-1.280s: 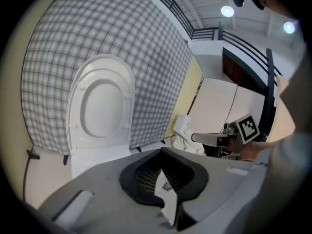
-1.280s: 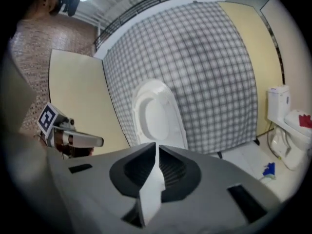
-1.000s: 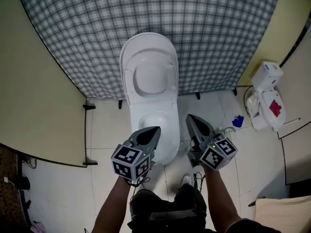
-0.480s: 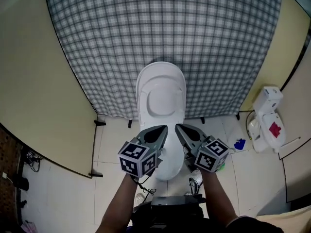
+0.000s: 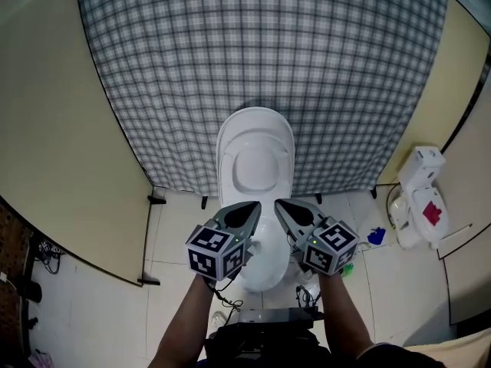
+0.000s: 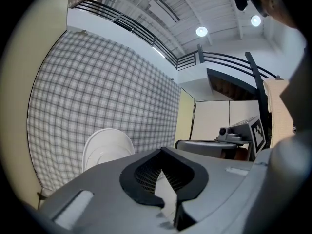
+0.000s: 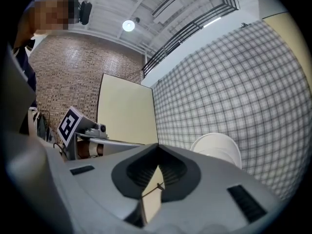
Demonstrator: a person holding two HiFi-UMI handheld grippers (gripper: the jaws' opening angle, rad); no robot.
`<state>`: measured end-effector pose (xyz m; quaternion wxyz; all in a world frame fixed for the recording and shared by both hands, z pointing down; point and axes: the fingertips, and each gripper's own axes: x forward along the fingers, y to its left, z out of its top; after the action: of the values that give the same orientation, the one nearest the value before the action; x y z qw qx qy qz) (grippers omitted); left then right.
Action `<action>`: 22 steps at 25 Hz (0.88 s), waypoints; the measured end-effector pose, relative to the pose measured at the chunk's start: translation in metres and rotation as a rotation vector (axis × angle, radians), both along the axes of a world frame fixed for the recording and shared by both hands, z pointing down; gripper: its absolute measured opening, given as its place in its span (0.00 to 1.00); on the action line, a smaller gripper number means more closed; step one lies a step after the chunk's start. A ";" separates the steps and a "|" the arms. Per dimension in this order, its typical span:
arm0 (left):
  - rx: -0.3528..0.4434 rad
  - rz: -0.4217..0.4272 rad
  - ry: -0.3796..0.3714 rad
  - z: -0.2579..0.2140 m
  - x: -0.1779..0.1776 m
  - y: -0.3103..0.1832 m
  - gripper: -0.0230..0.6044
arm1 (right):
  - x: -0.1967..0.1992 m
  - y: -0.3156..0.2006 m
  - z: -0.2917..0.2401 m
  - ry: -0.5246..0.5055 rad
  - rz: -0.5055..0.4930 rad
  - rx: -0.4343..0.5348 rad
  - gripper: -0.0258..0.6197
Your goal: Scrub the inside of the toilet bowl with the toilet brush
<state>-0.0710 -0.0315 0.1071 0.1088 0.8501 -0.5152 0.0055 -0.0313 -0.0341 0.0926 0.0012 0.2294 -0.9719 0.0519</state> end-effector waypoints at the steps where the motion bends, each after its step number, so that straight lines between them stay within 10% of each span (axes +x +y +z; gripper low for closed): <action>1: 0.000 -0.001 0.000 0.000 0.001 0.000 0.05 | 0.000 0.000 0.001 0.005 -0.001 -0.002 0.04; 22: -0.027 -0.002 0.001 0.006 0.002 -0.009 0.05 | 0.001 -0.004 0.011 0.020 0.007 -0.050 0.04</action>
<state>-0.0690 -0.0402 0.1128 0.1204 0.8481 -0.5159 0.0121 -0.0302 -0.0383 0.1033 0.0162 0.2330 -0.9695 0.0738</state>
